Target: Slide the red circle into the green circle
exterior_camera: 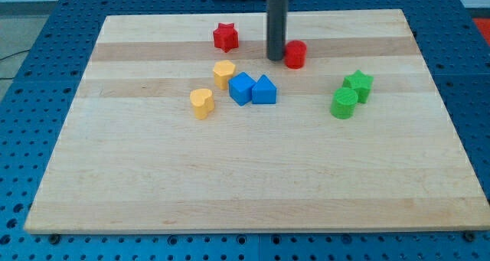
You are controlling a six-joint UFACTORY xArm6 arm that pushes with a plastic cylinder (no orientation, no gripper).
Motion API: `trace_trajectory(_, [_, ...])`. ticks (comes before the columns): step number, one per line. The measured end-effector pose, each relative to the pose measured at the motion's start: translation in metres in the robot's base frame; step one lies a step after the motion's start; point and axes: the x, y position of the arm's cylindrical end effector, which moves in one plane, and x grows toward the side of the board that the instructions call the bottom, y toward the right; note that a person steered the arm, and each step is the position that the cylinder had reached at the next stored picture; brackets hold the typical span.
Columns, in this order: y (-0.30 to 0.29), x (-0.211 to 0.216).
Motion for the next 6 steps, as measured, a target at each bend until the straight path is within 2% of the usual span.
trace_trajectory(1, [-0.036, -0.037])
trace_trajectory(2, [0.025, -0.03])
trace_trajectory(3, [0.042, 0.041])
trace_trajectory(4, [0.07, 0.054])
trace_trajectory(5, [0.065, 0.058])
trace_trajectory(6, [0.039, -0.012])
